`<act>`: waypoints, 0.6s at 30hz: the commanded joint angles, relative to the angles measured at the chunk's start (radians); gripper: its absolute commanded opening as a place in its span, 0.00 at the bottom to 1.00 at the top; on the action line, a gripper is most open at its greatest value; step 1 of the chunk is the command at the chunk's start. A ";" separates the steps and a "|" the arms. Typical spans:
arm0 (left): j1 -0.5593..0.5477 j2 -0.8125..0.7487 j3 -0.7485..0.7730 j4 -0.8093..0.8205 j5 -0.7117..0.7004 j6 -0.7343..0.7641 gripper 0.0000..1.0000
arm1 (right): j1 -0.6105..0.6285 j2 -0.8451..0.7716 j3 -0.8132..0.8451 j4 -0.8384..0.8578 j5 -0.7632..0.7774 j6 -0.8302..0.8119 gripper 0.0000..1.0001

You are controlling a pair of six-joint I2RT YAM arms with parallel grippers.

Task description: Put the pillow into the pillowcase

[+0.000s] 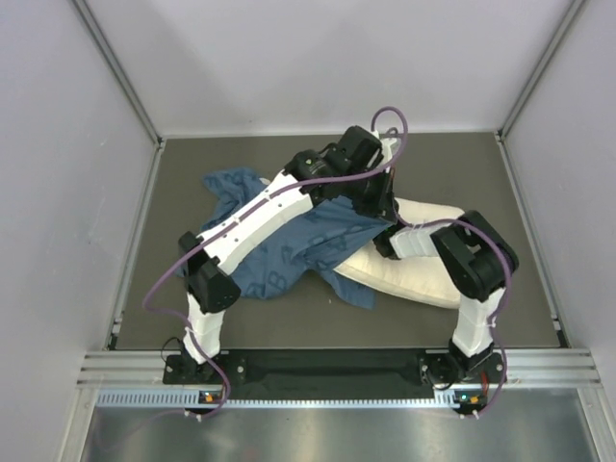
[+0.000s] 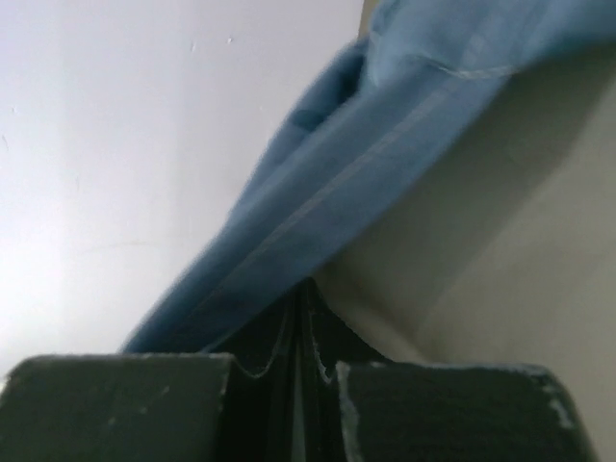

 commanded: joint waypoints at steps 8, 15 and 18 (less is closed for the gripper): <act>0.019 -0.056 -0.143 0.169 -0.009 0.054 0.13 | 0.058 -0.013 -0.145 0.212 0.072 -0.073 0.00; 0.082 -0.137 -0.247 0.070 -0.304 0.155 0.57 | 0.063 -0.023 -0.366 0.425 0.075 -0.041 0.00; 0.117 -0.144 -0.218 0.027 -0.342 0.174 0.64 | 0.091 0.002 -0.406 0.479 0.086 -0.023 0.00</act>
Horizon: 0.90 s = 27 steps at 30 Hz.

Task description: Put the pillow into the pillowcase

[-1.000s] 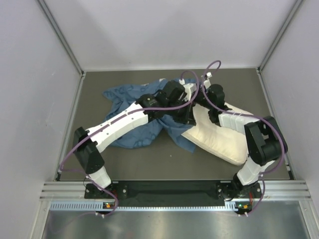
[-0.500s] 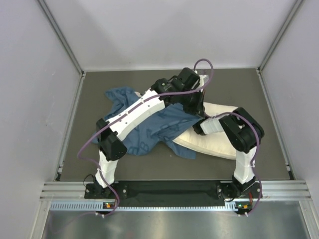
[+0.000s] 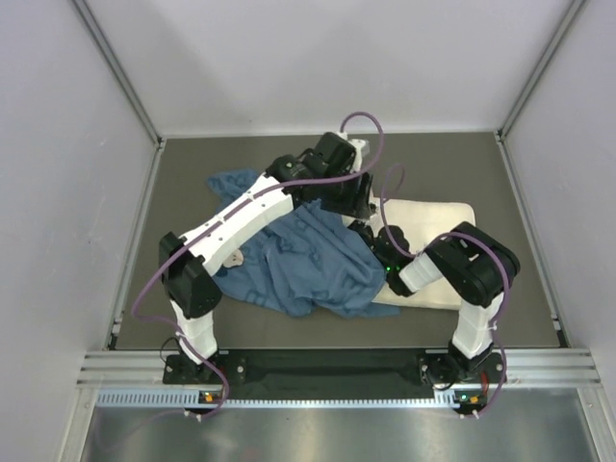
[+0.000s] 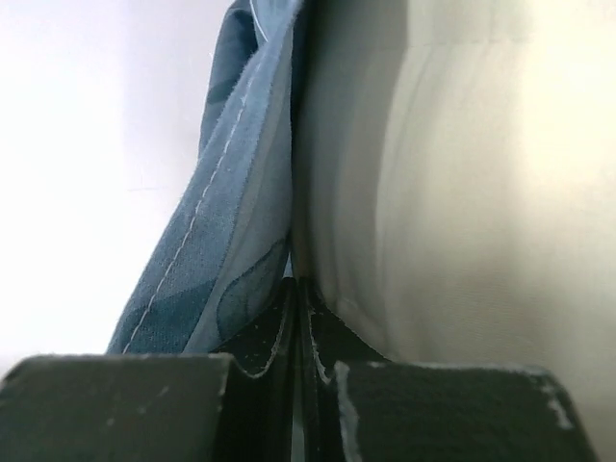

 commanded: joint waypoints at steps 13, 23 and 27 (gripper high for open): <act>0.066 0.049 0.017 -0.029 -0.196 0.057 0.71 | 0.089 0.052 -0.110 0.269 0.081 -0.046 0.00; -0.035 -0.156 -0.220 0.035 -0.127 -0.023 0.72 | 0.086 0.040 -0.064 0.188 0.081 -0.087 0.00; -0.053 -0.161 -0.280 0.069 -0.136 -0.043 0.73 | 0.086 0.017 -0.055 0.149 0.084 -0.106 0.00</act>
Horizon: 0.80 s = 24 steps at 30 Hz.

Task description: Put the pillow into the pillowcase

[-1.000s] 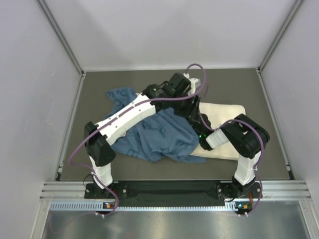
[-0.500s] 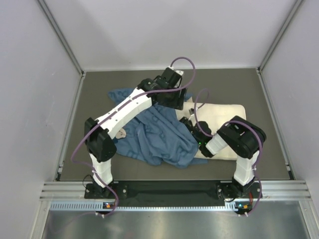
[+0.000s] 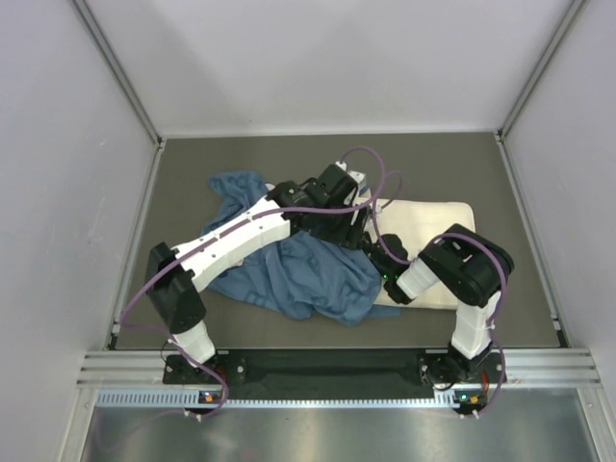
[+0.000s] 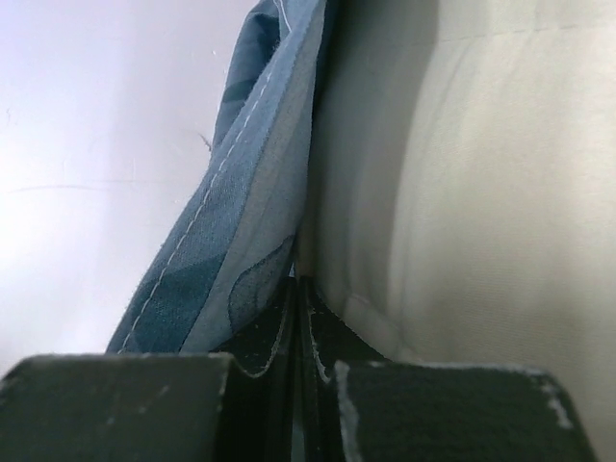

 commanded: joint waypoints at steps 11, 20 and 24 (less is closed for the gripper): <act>-0.007 0.023 -0.047 0.154 -0.030 -0.056 0.69 | 0.023 -0.061 -0.005 -0.050 0.012 -0.086 0.00; -0.009 0.033 -0.033 0.156 -0.025 -0.059 0.24 | 0.023 -0.056 -0.002 -0.061 0.015 -0.087 0.00; -0.007 -0.021 -0.030 0.135 -0.007 -0.054 0.11 | 0.023 -0.044 0.008 -0.075 0.012 -0.086 0.00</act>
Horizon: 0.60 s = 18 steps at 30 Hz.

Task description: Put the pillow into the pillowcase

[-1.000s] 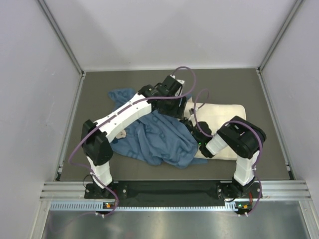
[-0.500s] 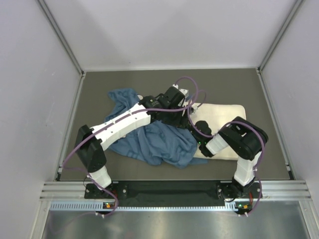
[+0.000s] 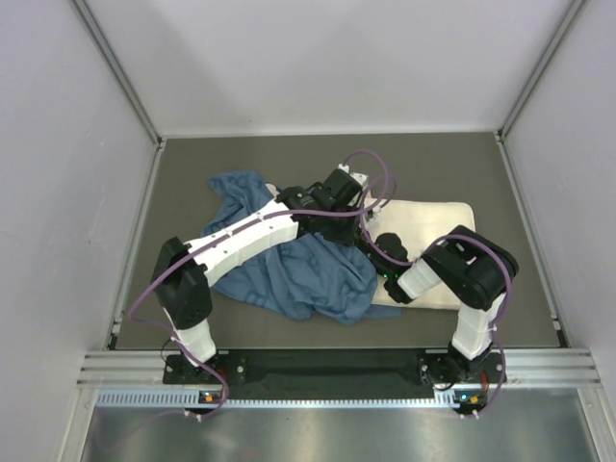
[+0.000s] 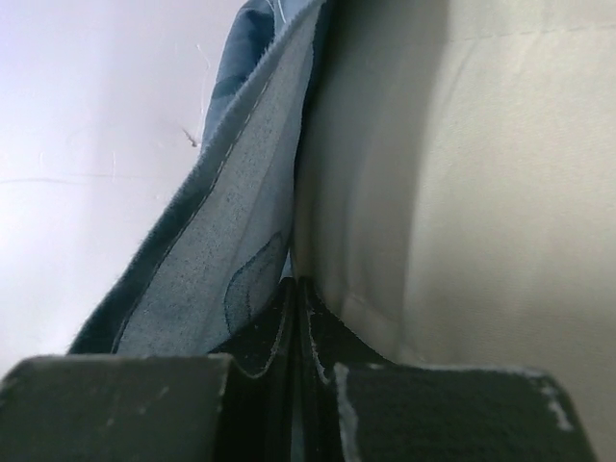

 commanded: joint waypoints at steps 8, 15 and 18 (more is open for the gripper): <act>0.007 -0.068 0.195 -0.156 -0.037 0.031 0.11 | 0.021 0.002 0.025 0.003 -0.016 -0.025 0.00; 0.013 -0.060 0.228 -0.181 -0.020 0.059 0.22 | 0.019 -0.004 0.025 -0.017 -0.021 -0.028 0.00; 0.016 -0.051 0.188 -0.167 0.015 0.064 0.35 | 0.018 -0.001 0.025 -0.015 -0.023 -0.028 0.00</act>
